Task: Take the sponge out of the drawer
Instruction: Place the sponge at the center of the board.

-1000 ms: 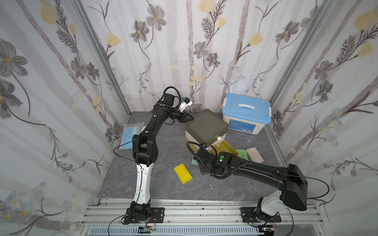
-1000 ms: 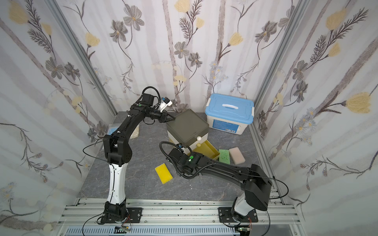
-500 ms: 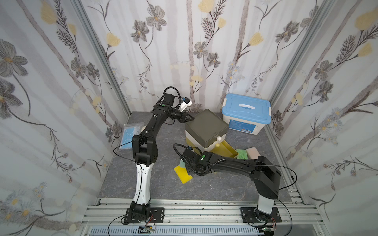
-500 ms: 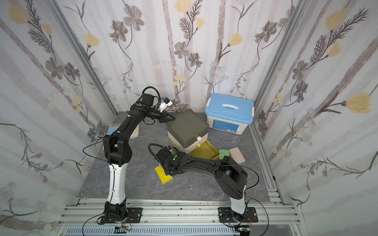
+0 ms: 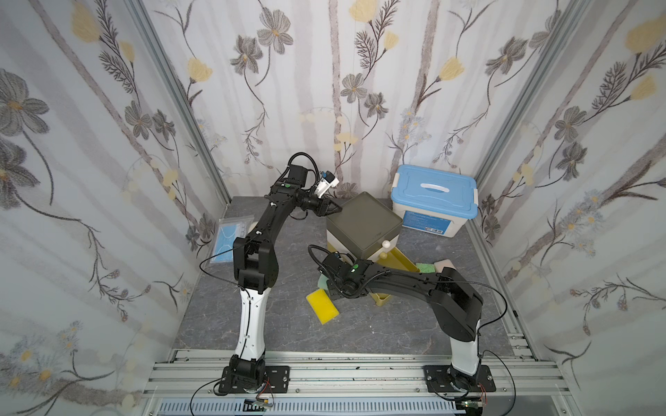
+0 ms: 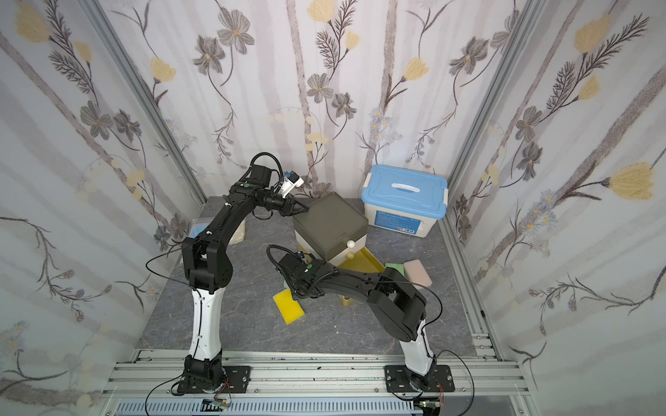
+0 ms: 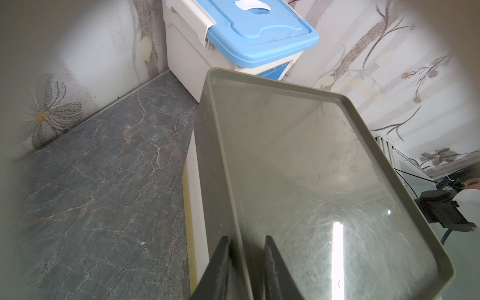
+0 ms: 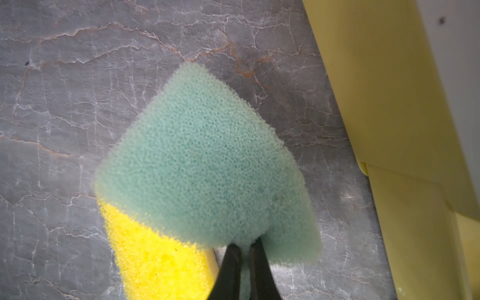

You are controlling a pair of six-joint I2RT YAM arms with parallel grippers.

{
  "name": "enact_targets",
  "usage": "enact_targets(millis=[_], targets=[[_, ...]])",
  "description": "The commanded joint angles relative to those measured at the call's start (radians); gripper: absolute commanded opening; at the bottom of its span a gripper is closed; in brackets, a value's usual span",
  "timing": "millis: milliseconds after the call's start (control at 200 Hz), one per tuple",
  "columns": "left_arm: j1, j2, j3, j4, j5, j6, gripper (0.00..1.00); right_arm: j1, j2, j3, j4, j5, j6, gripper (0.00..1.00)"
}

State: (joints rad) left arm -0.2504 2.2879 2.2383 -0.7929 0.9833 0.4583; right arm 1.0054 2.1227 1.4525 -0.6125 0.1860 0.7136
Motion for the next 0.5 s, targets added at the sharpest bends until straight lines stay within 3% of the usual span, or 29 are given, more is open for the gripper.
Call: enact_targets(millis=[0, 495], targets=[[-0.011, 0.013, -0.009, -0.16, -0.025, 0.019, 0.25, -0.004, 0.018, 0.021, -0.047, 0.012, 0.043, 0.0], [-0.03, 0.001, -0.006, -0.166, -0.022, 0.028, 0.25, -0.014, 0.054, 0.017, -0.144, 0.028, 0.081, 0.0]])
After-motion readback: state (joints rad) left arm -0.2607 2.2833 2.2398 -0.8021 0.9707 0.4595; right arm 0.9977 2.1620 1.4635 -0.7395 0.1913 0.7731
